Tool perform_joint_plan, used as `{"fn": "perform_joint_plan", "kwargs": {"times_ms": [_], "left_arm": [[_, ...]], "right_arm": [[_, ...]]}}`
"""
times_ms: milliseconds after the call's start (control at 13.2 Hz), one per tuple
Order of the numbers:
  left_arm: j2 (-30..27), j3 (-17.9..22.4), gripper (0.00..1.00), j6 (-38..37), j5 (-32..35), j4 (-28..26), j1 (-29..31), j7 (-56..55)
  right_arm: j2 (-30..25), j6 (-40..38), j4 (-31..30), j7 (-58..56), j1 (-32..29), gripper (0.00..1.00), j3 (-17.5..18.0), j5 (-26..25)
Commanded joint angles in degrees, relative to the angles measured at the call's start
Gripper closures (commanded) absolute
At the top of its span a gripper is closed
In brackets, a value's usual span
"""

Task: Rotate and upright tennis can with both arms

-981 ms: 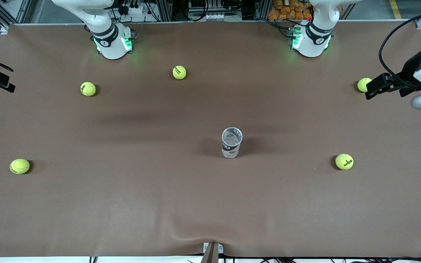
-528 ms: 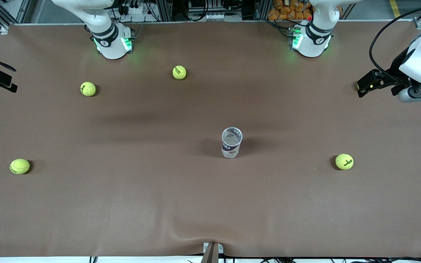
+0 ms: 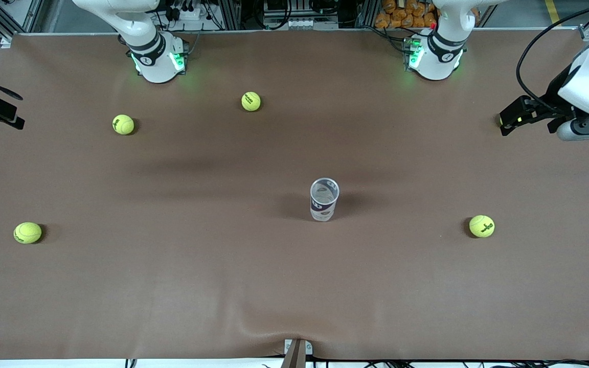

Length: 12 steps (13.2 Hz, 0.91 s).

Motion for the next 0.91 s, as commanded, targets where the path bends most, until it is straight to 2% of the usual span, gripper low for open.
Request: {"fn": "perform_joint_plan", "kwargs": {"times_ms": [0, 226, 302, 377, 453, 830], "left_arm": [[-0.47, -0.23, 0.00, 0.36, -0.18, 0.75, 0.66, 1.30], [-0.20, 0.91, 0.00, 0.27, -0.09, 1.98, -0.39, 1.65], [-0.46, 3.44, 0.00, -0.17, 0.70, 1.81, -3.01, 2.09], [-0.90, 7.64, 0.00, -0.78, 2.44, 1.46, -7.12, 5.14], [-1.08, 10.12, 0.00, -1.05, 2.46, 1.46, -8.12, 7.00], [-2.22, 11.02, 0.00, -2.63, 2.02, -0.47, -8.48, 6.05]], "right_arm": [[-0.35, -0.41, 0.25, 0.50, -0.33, 0.00, 0.30, 0.34], [-0.44, -0.41, 0.25, 0.50, -0.24, 0.00, 0.30, 0.34], [-0.44, -0.41, 0.25, 0.50, -0.24, 0.00, 0.30, 0.34], [-0.35, -0.41, 0.25, 0.50, -0.33, 0.00, 0.30, 0.34], [-0.44, -0.41, 0.25, 0.50, -0.33, 0.00, 0.30, 0.34], [-0.35, -0.41, 0.25, 0.50, -0.24, 0.00, 0.30, 0.34]]}}
